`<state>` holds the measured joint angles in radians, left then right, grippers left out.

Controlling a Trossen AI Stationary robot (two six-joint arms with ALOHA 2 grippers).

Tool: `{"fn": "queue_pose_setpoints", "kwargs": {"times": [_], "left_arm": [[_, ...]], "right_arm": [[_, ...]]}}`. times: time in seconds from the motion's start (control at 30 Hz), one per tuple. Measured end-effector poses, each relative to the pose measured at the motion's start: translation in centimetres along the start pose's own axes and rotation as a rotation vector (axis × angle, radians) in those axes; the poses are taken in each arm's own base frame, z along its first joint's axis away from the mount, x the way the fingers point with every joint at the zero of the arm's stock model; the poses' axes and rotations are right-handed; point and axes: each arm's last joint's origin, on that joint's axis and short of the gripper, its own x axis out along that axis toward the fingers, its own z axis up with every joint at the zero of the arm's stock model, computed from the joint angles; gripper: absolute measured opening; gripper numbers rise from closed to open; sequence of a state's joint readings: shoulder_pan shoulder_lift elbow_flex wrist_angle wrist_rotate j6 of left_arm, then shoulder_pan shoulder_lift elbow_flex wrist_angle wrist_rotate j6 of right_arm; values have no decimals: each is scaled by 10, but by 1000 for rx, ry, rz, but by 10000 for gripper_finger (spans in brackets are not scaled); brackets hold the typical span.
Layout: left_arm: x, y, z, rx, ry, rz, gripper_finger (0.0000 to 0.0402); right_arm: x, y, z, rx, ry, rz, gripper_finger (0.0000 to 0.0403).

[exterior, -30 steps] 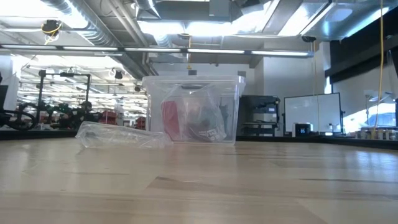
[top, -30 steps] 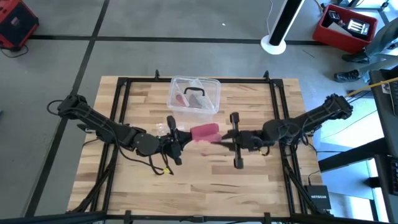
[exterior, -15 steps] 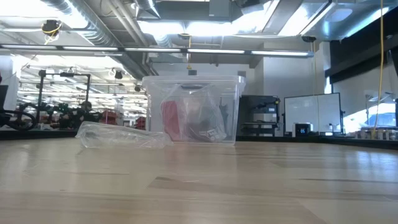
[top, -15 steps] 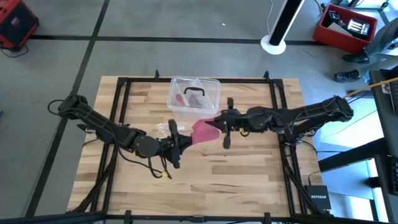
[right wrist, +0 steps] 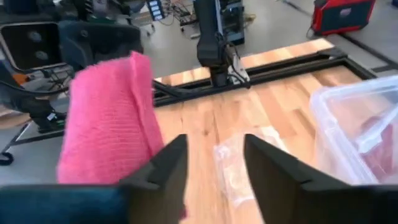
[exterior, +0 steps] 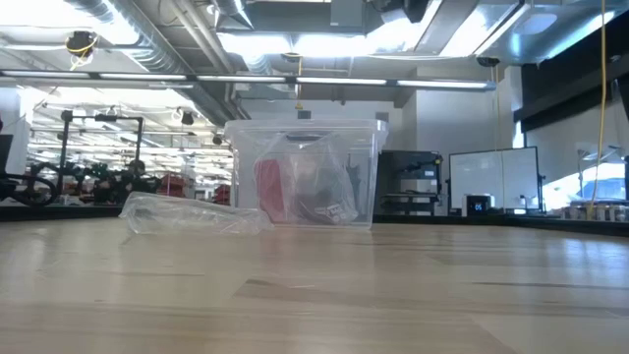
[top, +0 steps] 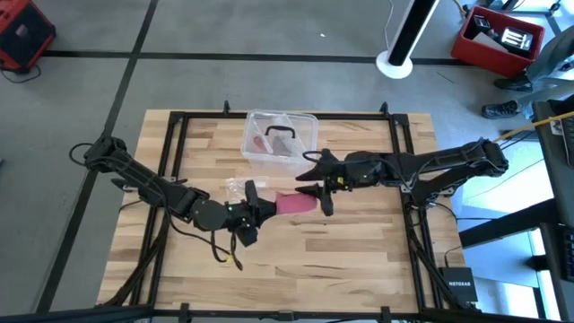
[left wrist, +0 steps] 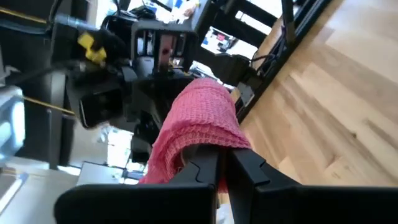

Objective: Roll bandage
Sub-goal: Roll the pink bandage

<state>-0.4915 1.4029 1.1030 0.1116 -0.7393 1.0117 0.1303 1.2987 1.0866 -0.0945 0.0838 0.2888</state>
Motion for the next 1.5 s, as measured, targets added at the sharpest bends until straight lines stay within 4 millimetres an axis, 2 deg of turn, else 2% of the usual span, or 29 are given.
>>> {"fn": "queue_pose_setpoints", "kwargs": {"times": [0.17, 0.23, 0.33, 0.4, 0.47, 0.53, 0.7, 0.9, 1.1, 1.23, 1.4, 1.5], "left_arm": [[0, 0, -1, 16, 9, 1, 4], [0, -3, -2, 18, 21, -18, 4], [-1, -6, -4, 6, 40, -47, 4], [-1, -7, -5, -13, 47, -54, 4], [-1, -8, -5, -23, 50, -57, 4], [-1, -7, -5, -27, 48, -54, 4], [0, -8, -5, -27, 49, -56, 4], [-2, -10, -2, 81, -9, -96, 4], [-8, -15, 5, 262, -50, -108, 4], [-10, -15, 8, 351, -60, -90, 4], [-10, -15, 9, 419, -76, -89, 4], [-10, -15, 9, 448, -80, -88, 4]], "right_arm": [[-5, -11, 6, 1, 76, -53, 230], [-14, -11, 18, -21, 117, -58, 245], [-33, -4, 47, -52, 117, -58, 258], [-42, 3, 62, -53, 72, -31, 261], [-42, 12, 68, -59, 13, 15, 259], [-35, 19, 66, -77, 6, 43, 256], [4, 27, 49, -137, 65, 71, 245], [39, 27, 35, -177, 79, 71, 232], [53, 25, 21, -179, 163, 94, 217], [56, 27, 20, -179, 172, 115, 209], [60, 31, 14, -157, 234, 310, 209], [59, 31, 12, -140, 269, 346, 209]]}}
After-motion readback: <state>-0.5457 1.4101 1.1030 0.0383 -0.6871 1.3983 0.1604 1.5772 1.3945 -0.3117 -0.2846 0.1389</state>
